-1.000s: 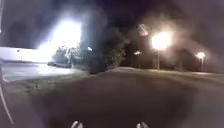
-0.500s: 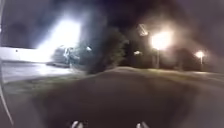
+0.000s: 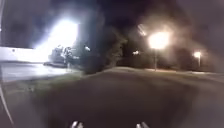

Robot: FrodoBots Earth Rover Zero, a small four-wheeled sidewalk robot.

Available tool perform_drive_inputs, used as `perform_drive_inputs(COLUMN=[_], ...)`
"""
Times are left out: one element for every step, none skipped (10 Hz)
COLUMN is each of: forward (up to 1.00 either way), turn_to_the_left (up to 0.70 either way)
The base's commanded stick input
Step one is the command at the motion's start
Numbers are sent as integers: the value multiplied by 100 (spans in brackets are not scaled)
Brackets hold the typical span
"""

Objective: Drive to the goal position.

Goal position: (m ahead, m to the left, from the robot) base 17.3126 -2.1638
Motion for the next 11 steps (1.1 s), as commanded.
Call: perform_drive_inputs(forward=[50,50,50,50,50,50,50,50,50,50,50], turn_to_the_left=[0,0,0,0,0,0,0,0,0,0,0])
